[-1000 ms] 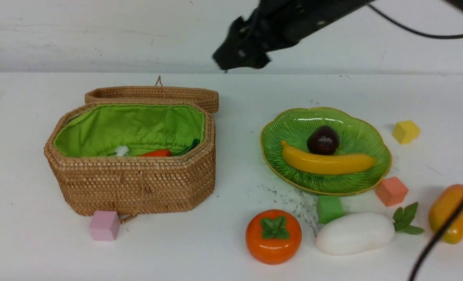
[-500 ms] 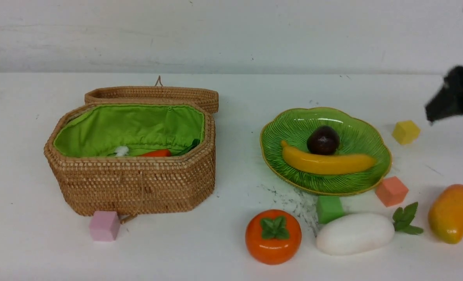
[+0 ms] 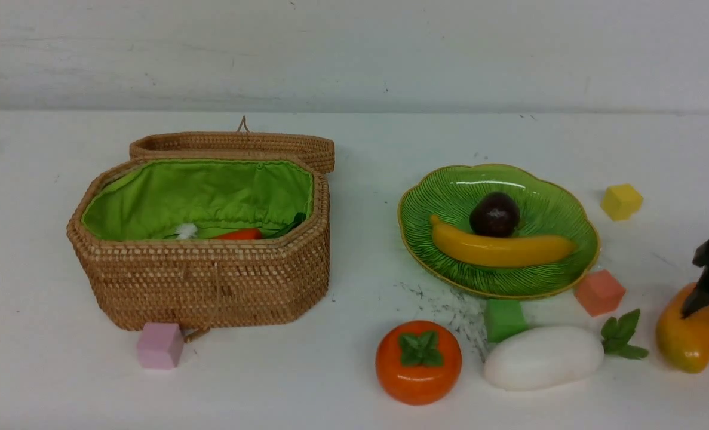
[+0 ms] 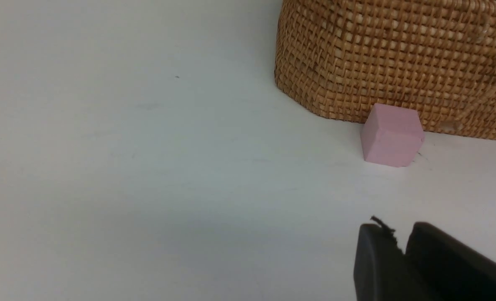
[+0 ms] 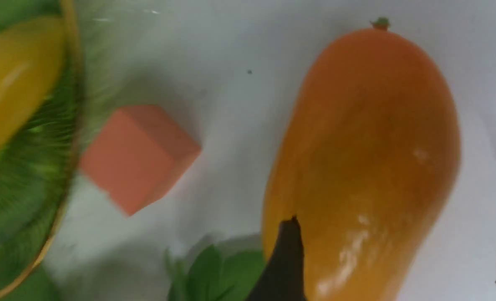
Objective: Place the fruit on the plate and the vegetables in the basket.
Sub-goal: Use the right arm to grab a mango and put it into the right plate
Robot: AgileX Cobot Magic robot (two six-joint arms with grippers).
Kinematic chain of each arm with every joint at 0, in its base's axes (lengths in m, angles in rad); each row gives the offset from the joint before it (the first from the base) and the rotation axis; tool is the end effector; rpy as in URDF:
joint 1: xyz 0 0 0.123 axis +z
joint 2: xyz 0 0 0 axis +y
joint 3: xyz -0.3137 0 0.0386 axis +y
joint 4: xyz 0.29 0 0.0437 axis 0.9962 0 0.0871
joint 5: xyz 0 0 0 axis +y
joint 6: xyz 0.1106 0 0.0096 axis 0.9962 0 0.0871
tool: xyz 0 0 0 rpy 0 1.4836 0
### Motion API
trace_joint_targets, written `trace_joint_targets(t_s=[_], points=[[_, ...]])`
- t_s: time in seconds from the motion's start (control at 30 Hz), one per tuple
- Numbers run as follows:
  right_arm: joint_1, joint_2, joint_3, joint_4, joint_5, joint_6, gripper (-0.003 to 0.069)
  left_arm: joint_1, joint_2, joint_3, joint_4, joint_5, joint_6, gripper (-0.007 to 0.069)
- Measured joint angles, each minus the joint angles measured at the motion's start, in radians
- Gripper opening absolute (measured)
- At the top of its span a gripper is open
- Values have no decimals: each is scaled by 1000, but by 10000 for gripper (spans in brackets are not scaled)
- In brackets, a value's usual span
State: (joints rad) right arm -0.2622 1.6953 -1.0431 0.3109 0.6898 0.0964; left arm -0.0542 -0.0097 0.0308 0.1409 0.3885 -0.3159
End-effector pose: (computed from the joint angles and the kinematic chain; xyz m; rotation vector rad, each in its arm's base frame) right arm 0.3635 -0.0751 0.1855 0.7831 2.6838 0.2930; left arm 0.0822 0.0015 0.1613 -0.1602 1.8840 -0.1134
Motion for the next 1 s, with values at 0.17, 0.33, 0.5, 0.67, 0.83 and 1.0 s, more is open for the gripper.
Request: trace_joint_targets(t_s=[0.17, 0.33, 0.5, 0.67, 0.83, 1.0], points=[[-1, 131, -7, 14, -118, 9, 636, 0, 0, 0, 0, 0, 0, 111], [-1, 146, -19, 13, -149, 5, 568, 0, 0, 0, 0, 0, 0, 113], [-1, 140, -18, 14, -149, -21, 526, 0, 0, 0, 0, 0, 0, 113], [-1, 114, -7, 13, -108, -34, 526, 0, 0, 0, 0, 0, 0, 117], [5, 19, -5, 10, -70, -88, 526, 0, 0, 0, 1, 0, 0, 124], [104, -99, -82, 96, -7, -253, 526, 0, 0, 0, 1, 0, 0, 130]])
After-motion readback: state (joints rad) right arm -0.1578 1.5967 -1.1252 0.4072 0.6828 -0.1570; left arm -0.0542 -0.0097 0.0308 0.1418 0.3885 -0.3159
